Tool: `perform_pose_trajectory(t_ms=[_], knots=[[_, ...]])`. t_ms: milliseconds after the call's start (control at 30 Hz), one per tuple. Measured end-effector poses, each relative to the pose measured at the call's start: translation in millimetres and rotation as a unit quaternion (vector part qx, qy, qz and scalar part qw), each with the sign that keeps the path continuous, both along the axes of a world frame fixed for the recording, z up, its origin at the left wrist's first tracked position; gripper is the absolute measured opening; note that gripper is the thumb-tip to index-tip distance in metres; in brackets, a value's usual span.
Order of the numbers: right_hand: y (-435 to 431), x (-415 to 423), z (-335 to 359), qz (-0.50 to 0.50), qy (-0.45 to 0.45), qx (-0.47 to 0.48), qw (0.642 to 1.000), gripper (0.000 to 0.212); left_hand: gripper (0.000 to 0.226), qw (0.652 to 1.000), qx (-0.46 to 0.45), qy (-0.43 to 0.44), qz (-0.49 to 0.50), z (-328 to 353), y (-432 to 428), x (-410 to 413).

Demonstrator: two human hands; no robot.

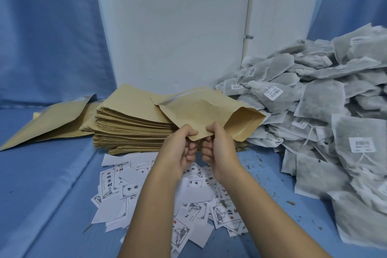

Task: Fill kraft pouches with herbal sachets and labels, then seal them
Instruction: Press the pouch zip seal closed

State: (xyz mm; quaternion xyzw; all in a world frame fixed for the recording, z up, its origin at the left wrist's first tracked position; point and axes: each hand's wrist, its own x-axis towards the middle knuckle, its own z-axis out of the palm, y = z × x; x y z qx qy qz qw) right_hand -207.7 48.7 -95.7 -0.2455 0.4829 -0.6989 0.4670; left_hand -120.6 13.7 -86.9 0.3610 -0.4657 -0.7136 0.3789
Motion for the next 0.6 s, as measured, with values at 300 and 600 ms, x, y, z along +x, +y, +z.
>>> perform_pose_trajectory(t_ms=[300,600], knots=[[-0.5,-4.3,0.1,-0.025,0.021,0.008,0.999,0.036,0.025,1.000,-0.003,-0.002,0.002,2.4,0.7,3.2],[0.2,-6.4,-0.1,-0.045,0.015,0.011,0.999,0.034,0.022,1.000,-0.002,-0.001,0.007,3.7,1.6,5.0]])
